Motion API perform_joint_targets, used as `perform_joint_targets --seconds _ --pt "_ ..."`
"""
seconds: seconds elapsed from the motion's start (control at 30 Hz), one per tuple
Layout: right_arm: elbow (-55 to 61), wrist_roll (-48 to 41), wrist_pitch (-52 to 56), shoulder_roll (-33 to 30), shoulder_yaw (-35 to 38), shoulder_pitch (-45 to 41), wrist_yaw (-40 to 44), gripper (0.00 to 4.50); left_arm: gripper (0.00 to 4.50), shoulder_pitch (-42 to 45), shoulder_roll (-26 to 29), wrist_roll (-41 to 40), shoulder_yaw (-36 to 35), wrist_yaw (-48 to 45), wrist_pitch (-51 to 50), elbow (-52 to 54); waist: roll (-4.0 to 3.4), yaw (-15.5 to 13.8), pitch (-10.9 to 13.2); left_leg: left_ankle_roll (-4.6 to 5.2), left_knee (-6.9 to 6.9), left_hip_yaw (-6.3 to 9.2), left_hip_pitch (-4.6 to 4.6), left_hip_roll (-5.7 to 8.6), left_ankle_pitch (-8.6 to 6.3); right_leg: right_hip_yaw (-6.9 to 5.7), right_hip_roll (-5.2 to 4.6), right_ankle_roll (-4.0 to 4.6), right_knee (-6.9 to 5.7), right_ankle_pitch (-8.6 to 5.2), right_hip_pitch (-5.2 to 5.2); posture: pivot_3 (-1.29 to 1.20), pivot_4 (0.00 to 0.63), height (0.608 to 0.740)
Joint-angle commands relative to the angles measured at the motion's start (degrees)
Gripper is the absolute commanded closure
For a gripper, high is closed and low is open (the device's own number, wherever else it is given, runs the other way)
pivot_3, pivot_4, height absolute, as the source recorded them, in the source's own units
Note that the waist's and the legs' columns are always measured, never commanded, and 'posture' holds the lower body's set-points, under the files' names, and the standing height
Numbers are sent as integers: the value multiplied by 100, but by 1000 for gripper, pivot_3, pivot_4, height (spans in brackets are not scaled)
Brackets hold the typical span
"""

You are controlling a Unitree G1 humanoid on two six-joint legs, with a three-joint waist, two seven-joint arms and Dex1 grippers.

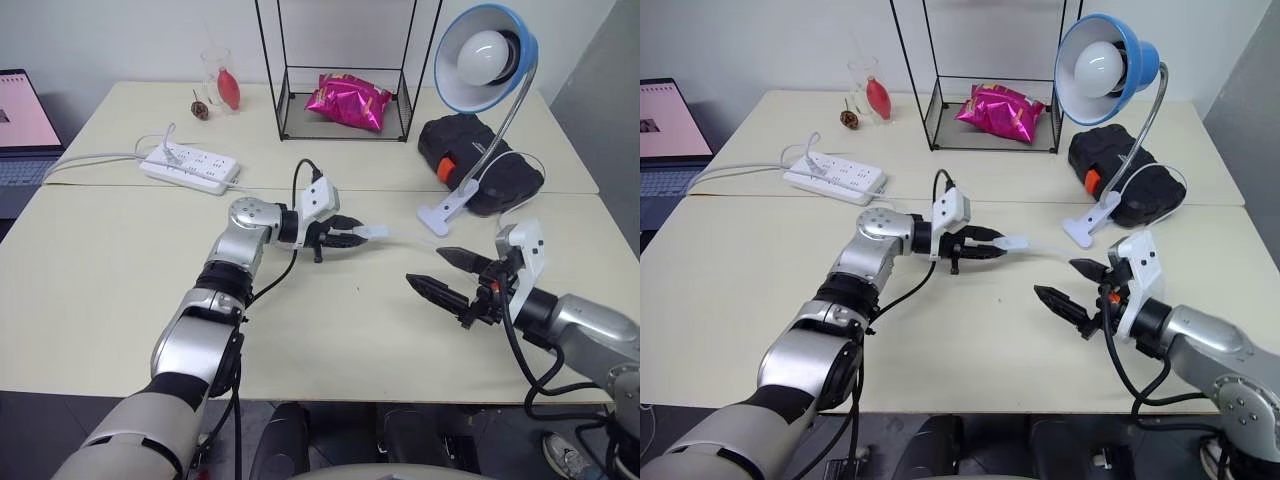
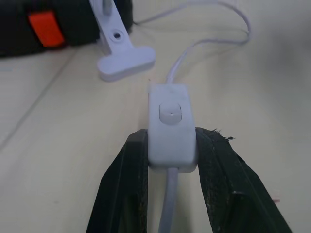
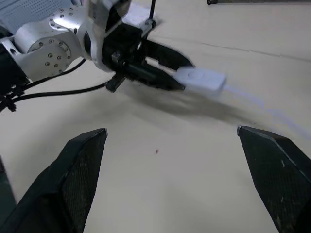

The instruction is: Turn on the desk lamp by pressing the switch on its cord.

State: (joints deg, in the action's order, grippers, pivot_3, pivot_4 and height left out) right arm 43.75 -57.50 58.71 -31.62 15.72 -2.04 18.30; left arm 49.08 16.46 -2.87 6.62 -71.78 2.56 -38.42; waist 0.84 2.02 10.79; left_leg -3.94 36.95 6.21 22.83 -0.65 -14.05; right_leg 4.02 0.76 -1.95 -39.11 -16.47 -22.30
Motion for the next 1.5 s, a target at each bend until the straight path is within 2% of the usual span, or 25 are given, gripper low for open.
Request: perform_joint_targets --seconds 0.03,0.1,0.2,0.4,0.57,0.8,1.27,1.37,1.5 --pt "234 -82 -359 562 -290 206 -449 0 3440 -568 155 -359 -91 284 -639 1733 0 0 0 0 0 1 -1 -2 0 0 0 0 -1 0 1 0 150 740" --pt "75 -204 -468 1124 -433 234 -887 0 3440 -862 225 -509 -106 429 -1054 2424 0 -3 0 0 1 4 -3 -4 0 -2 2 0 -4 0 1 0 150 740" --pt "-229 -872 -538 1898 -520 211 -1494 0 3440 -1187 326 -684 -95 635 -1556 3214 0 -5 -1 0 3 6 -7 -4 1 -2 4 -4 -12 -3 2 0 150 740" --pt "-764 -1710 -757 2595 -646 13 -2257 0 3440 -1430 476 -876 -56 907 -2009 3837 -2 -4 -3 1 1 1 -14 -4 2 1 4 -24 -9 -15 7 0 150 740" --pt "-1158 -1976 -981 2817 -771 -347 -2530 0 3440 -1494 551 -979 -1 1019 -2126 3998 -2 0 -3 1 -1 0 -11 -4 2 1 4 -22 -5 -15 4 0 150 740" --pt "-1860 -1903 -1206 3022 -936 -797 -2447 0 3440 -1514 585 -1044 40 1126 -2206 4067 -3 2 -3 1 -1 0 -11 -4 2 0 5 -23 -4 -15 4 0 150 740" --pt "-2230 -1916 -1317 3074 -971 -1030 -2325 0 3440 -1553 706 -1180 118 1261 -2360 4267 -3 9 -3 1 -4 -1 -7 -5 2 1 5 -1 1 -2 1 0 150 740" --pt "-2282 -1871 -1353 3105 -981 -1079 -2314 507 3440 -1556 718 -1188 131 1274 -2366 4286 -3 17 -3 1 -4 -2 -7 -4 2 2 5 -1 0 -2 1 0 150 740" --pt "-2330 -1848 -1386 3093 -1006 -1107 -2277 1405 3440 -1556 728 -1196 145 1299 -2368 4297 -4 20 -3 1 -5 -2 -6 -5 2 1 5 -1 2 -2 0 0 150 740"
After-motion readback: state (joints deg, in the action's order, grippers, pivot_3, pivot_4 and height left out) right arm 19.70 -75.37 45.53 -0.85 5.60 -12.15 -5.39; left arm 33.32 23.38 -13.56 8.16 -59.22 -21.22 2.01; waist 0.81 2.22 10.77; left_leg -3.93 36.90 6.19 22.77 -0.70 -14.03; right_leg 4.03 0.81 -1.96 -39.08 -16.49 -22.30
